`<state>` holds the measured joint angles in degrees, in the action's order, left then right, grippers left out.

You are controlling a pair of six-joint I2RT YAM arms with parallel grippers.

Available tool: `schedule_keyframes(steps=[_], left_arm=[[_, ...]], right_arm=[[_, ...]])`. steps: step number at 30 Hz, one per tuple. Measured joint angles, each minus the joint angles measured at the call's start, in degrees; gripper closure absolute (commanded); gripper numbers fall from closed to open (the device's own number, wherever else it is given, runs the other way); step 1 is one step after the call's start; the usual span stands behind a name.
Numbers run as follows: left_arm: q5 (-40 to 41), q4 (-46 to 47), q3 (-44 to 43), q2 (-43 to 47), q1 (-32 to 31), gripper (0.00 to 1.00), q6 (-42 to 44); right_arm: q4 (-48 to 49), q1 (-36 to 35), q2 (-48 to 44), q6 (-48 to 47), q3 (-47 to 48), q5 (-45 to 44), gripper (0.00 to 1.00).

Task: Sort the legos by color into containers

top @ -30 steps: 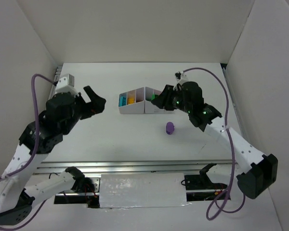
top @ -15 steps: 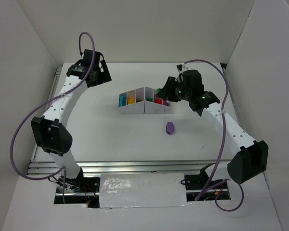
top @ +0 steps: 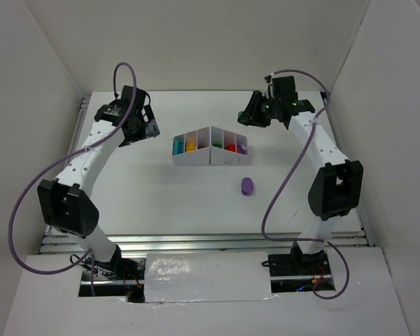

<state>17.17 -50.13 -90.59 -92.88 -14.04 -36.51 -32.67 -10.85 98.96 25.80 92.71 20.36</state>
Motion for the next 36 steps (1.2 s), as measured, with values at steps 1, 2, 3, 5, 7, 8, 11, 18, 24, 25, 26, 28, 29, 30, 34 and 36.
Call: schedule_keyframes(steps=[1,2,3,5,7,8,11,18,24,25,26,28,29,30,34,36], left_arm=[[0.6,-0.3,-1.3,-0.5,0.0,0.01,0.0],[1.1,-0.6,-2.8,-1.0,0.0,0.00,-0.1],[1.6,-0.7,-4.0,-1.6,0.1,0.01,-0.3],[1.9,-0.8,-7.6,-3.9,0.7,0.00,-1.2],[1.7,-0.9,-10.4,-6.6,1.5,0.00,-1.6],[1.4,-0.9,-11.7,-8.1,2.0,0.01,-1.8],[0.9,-0.7,-14.2,-11.8,3.3,0.01,-2.8],[0.8,-0.7,-15.0,-13.6,4.5,0.00,-2.8],[-1.2,0.5,-15.6,-14.1,5.7,0.01,-2.8],[-1.4,0.5,-15.6,-14.1,6.1,0.00,-2.8],[-1.6,0.7,-15.6,-14.1,6.4,0.01,-2.8],[-1.9,1.1,-15.6,-14.1,6.9,0.01,-2.7],[-2.1,1.3,-15.6,-14.1,7.1,0.00,-2.6],[-2.1,1.6,-15.5,-14.1,7.3,0.01,-2.6],[-2.4,3.2,-13.7,-14.1,7.4,0.01,-2.2],[-2.6,3.7,-12.5,-14.0,7.4,0.00,-1.3]], right_arm=[[-0.1,0.0,1.2,0.0,0.6,0.8,1.00],[-0.2,0.0,2.2,0.0,1.0,1.6,1.00],[-0.5,0.0,3.0,0.0,1.1,2.1,1.00],[-1.4,0.0,4.1,0.1,1.1,3.0,1.00],[-1.6,0.0,4.5,0.2,1.1,4.5,1.00],[-1.5,0.0,4.8,0.3,1.1,5.4,1.00],[-1.7,0.0,6.4,1.0,3.0,8.1,1.00],[0.0,-0.1,12.3,3.9,7.5,16.3,1.00],[0.0,-1.0,13.8,4.6,7.4,18.0,0.99],[0.0,-1.5,13.7,4.6,7.3,17.9,0.99],[0.0,-2.0,13.7,4.5,7.3,17.9,0.98],[-0.1,-3.0,13.7,4.5,7.3,17.5,0.97],[-0.2,-3.4,13.7,4.6,7.3,17.2,0.95],[-0.2,-3.8,13.7,4.7,7.3,16.7,0.95],[-0.7,-4.9,13.7,5.2,7.3,14.6,0.90],[-1.1,-5.3,13.8,5.3,7.3,13.5,0.86]])
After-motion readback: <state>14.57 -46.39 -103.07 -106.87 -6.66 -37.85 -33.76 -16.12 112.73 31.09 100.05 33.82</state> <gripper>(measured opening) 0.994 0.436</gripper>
